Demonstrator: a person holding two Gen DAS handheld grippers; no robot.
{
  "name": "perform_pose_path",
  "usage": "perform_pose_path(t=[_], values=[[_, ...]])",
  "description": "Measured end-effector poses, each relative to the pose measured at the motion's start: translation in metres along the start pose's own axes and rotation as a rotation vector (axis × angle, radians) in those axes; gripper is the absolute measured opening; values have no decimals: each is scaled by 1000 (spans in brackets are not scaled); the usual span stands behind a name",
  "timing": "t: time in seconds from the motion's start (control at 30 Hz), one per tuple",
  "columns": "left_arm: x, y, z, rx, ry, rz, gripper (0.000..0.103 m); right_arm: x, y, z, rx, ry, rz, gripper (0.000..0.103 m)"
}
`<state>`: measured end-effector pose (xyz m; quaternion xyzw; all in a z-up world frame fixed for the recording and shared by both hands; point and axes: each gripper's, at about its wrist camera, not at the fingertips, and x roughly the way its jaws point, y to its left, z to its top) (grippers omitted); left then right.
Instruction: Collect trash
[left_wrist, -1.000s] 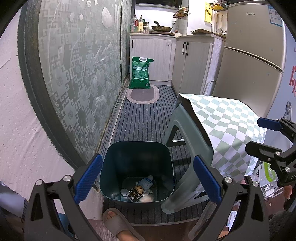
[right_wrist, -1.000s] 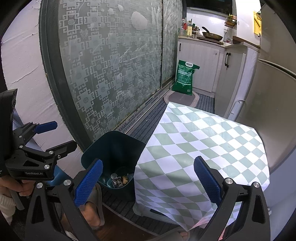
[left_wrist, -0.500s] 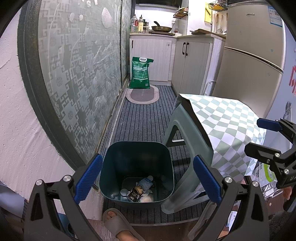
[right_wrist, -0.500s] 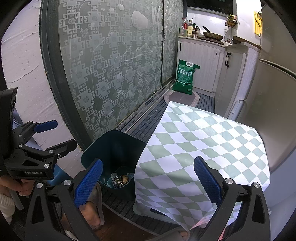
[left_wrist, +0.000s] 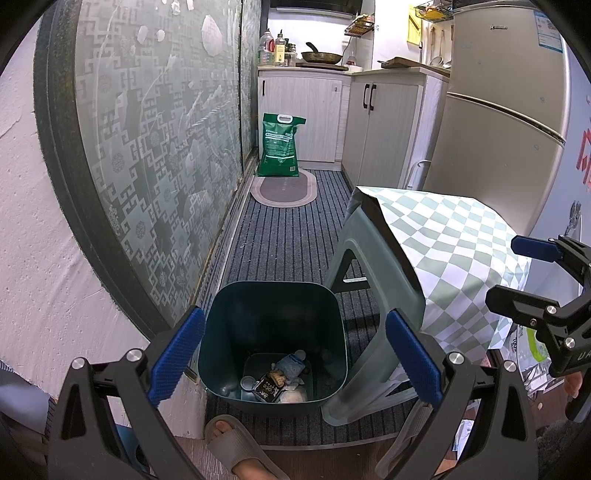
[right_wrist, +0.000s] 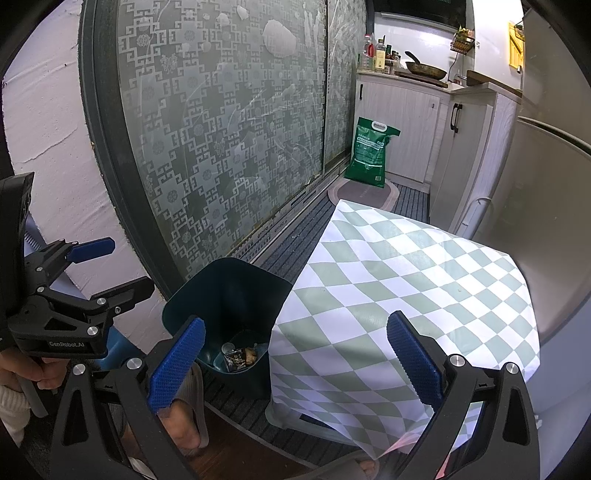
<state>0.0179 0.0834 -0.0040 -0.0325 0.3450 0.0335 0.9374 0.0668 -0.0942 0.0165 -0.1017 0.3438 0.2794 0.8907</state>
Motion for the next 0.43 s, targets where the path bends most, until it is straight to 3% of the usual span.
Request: perform_pose_path(t=[0.43], values=[[-1, -3, 1, 14, -2, -16, 100, 0, 0, 0, -1, 0, 0, 99]])
